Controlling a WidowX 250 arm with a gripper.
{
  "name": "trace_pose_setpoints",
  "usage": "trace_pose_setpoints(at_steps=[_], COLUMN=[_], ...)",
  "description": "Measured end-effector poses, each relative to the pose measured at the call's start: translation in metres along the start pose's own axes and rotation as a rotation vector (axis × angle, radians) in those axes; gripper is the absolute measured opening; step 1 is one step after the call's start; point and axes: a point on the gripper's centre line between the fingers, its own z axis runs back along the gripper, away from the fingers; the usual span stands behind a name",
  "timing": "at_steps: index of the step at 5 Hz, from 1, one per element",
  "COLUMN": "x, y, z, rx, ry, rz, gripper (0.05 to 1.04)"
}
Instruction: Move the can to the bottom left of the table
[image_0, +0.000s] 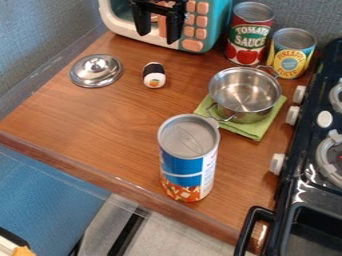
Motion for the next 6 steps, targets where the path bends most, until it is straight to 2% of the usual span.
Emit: trace_pose_setpoints(at_steps=[1,2,3,4,5,6], x=[-0.006,-0.029,-0.042,-0.054,-0.065,-0.084], y=[-0.001,-0.027,-0.066,-0.104,-0.157,-0.213], z=[-0.021,-0.017,0.022,0.029,0.031,0.023], rx=[-0.019,-0.016,0.006,0.015,0.011,0.043], ry=[0.05,0.014,-0.113,-0.157,-0.199,-0.231], rz=[0.004,-0.039,-0.14,-0.214,-0.321,-0.42], gripper=[1.001,1.001,1.001,1.001,1.001,1.001])
